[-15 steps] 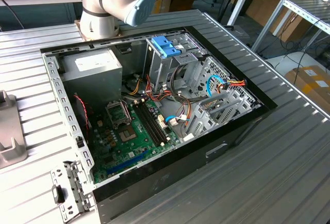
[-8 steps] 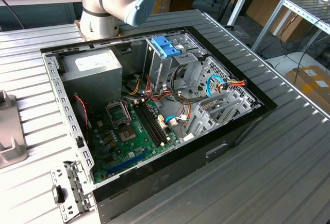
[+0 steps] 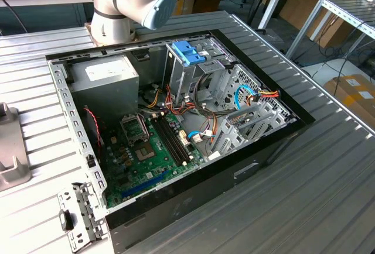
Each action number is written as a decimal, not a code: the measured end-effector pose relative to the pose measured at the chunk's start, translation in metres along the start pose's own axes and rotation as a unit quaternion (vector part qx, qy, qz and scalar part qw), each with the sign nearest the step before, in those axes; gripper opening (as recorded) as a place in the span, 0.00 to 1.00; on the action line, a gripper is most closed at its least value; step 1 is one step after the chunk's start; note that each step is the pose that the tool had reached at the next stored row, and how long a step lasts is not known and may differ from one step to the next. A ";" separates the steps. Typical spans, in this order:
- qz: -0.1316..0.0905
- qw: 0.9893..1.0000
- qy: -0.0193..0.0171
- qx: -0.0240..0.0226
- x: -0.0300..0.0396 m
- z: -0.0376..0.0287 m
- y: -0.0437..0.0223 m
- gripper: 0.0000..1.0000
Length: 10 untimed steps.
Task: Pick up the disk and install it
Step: 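Pick up the disk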
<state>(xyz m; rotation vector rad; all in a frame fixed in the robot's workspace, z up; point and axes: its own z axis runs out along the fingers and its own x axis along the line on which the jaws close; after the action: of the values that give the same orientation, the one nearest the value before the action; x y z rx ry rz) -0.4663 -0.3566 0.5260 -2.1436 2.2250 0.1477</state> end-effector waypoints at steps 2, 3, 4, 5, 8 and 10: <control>0.000 1.000 0.000 0.000 0.0004 0.0000 -0.0007 0.37; 0.000 1.000 0.000 0.000 0.0006 -0.0001 -0.0010 0.37; 0.000 1.000 0.000 0.000 0.0008 -0.0002 -0.0015 0.37; 0.000 1.000 0.000 0.000 0.0009 -0.0002 -0.0018 0.37; 0.000 1.000 0.000 0.000 0.0018 -0.0003 -0.0036 0.37; 0.000 1.000 0.000 0.000 0.0022 -0.0004 -0.0044 0.37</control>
<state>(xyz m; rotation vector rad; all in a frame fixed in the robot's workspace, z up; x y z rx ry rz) -0.4619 -0.3589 0.5260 -2.1435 2.2251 0.1477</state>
